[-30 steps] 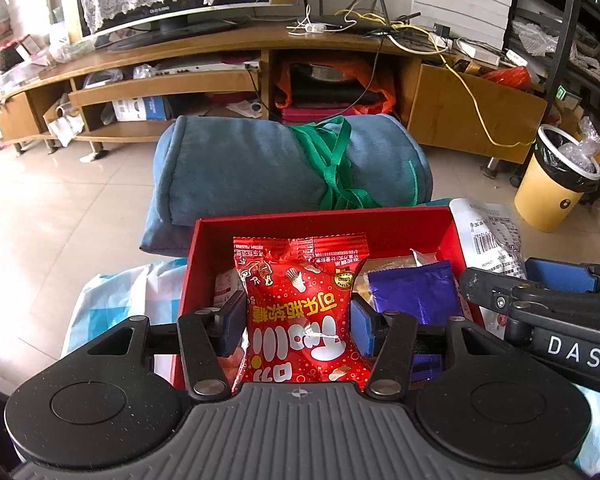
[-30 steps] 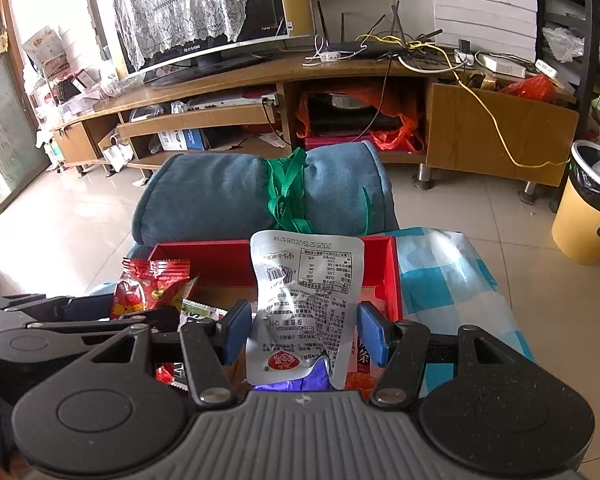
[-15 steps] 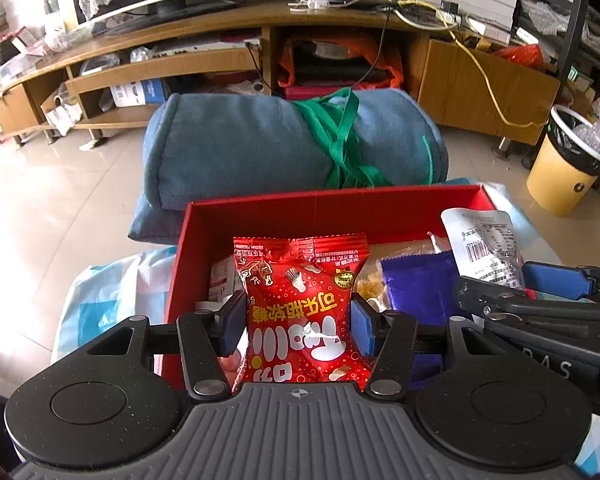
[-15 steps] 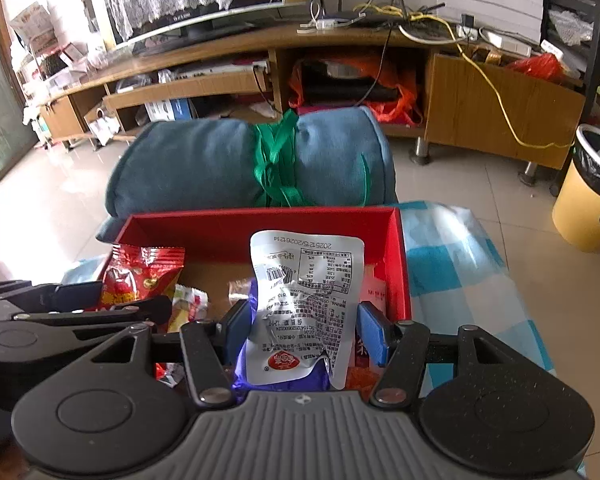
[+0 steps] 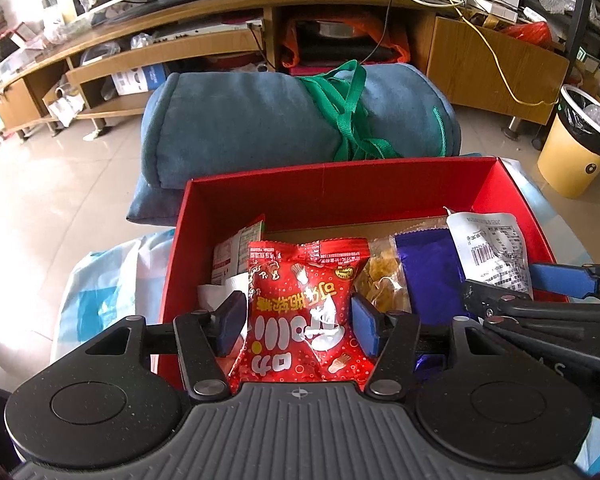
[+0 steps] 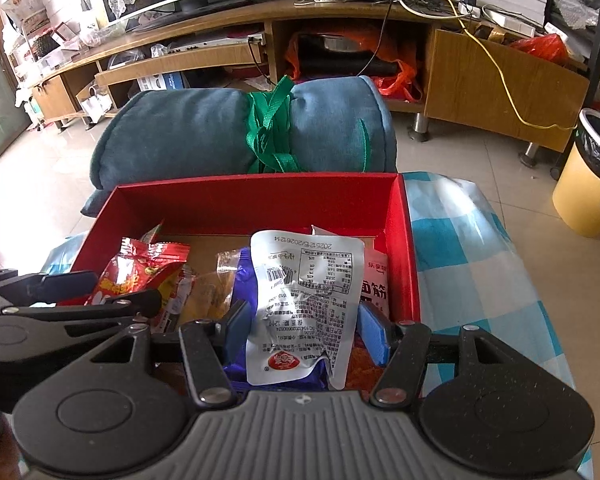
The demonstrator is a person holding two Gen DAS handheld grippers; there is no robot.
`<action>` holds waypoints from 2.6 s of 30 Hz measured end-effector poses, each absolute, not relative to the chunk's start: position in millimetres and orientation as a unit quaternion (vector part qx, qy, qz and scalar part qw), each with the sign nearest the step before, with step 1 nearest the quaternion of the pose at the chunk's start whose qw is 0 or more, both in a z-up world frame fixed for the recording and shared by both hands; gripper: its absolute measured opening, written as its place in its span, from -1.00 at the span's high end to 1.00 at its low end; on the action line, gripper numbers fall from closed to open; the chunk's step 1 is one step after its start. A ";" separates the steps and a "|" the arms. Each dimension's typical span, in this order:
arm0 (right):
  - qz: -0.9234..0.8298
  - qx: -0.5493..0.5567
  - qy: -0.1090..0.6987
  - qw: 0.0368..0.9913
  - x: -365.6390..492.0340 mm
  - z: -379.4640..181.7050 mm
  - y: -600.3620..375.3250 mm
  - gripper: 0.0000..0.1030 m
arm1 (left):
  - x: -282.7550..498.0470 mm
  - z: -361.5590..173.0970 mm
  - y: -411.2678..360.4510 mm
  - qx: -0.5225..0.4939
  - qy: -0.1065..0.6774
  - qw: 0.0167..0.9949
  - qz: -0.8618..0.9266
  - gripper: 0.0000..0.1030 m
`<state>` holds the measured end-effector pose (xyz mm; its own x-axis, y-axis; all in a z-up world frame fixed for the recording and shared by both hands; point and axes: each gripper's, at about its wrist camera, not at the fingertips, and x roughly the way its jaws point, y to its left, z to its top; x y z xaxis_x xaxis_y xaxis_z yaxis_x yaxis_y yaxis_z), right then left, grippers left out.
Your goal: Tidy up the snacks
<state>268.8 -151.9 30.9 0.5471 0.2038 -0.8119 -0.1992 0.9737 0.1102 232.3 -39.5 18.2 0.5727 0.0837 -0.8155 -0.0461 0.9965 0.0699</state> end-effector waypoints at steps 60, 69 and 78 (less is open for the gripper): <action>0.092 0.046 0.482 0.870 113.4 42.5 -186.0 -0.27 | 90.3 20.5 -34.8 0.000 0.459 0.888 0.019 -0.87; 0.090 0.049 0.483 0.870 101.1 39.9 -188.6 -0.27 | 78.5 16.7 -38.1 0.004 0.459 0.888 0.016 -0.89; 0.093 0.049 0.484 0.869 92.7 38.3 -187.9 -0.28 | 68.8 14.8 -43.8 0.018 0.458 0.889 0.019 -0.98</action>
<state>92.7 -187.9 38.3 0.5141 0.2084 -0.8320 -0.1132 0.9780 0.1750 68.8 -43.8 14.8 0.5796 0.0514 -0.8133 -0.0175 0.9986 0.0506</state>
